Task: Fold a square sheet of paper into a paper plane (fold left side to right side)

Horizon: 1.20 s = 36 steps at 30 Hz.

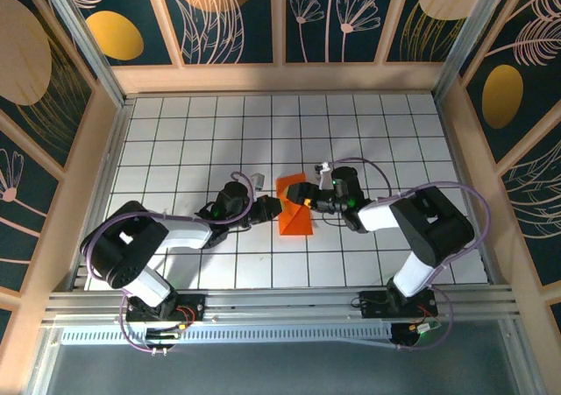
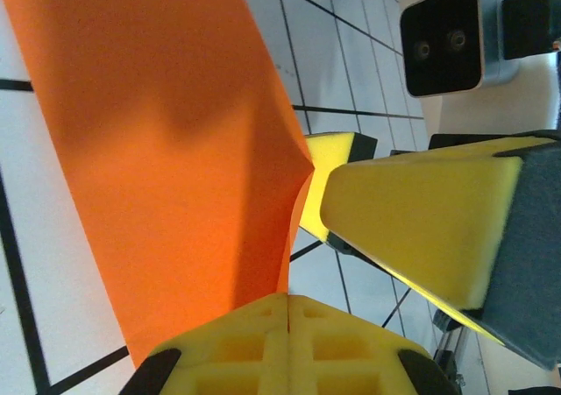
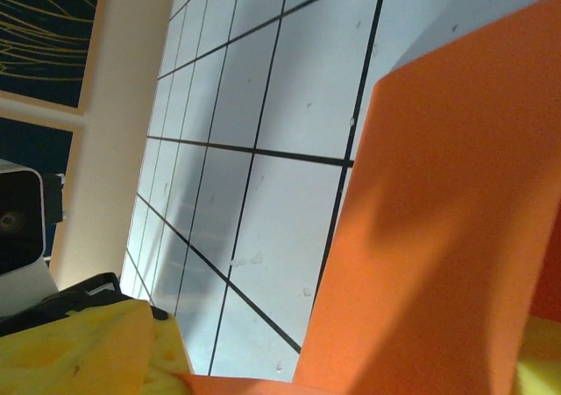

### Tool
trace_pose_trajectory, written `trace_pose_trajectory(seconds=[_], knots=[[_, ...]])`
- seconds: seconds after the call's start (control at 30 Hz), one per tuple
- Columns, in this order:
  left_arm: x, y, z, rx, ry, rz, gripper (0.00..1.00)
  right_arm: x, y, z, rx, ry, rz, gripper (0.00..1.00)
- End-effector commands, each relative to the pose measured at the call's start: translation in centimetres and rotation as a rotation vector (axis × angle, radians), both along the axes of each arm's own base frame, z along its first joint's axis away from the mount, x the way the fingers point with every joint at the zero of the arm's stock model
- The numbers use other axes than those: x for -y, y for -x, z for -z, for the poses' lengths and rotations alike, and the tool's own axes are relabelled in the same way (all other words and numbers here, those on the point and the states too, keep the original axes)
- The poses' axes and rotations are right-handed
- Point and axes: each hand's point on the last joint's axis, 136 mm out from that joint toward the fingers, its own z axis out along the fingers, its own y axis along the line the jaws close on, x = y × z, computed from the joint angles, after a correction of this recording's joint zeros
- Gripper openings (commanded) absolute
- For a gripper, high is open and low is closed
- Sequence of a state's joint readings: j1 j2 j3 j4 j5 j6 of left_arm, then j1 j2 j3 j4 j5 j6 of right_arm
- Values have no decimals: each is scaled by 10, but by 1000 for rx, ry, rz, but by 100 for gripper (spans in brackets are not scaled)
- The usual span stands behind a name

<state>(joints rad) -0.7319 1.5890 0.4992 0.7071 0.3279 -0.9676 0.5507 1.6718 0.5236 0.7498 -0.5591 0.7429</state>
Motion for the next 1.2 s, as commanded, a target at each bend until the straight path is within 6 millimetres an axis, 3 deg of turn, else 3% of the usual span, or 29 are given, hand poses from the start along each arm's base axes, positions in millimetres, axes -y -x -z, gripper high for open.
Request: trace_pose_trajectory(seconds=[0.0, 0.4, 0.7, 1.17], knots=[[-4, -4, 5, 2, 4, -31, 0, -11, -4, -16, 46, -56, -21, 78], [-8, -5, 31, -48, -42, -56, 0, -8, -2, -3, 13, -25, -12, 67], [-8, -4, 38, -59, -52, -54, 0, -9, -3, 12, -20, 22, -7, 49], [-21, -7, 36, -30, -118, -94, 21, -9, -6, 13, -4, 67, 3, 19]])
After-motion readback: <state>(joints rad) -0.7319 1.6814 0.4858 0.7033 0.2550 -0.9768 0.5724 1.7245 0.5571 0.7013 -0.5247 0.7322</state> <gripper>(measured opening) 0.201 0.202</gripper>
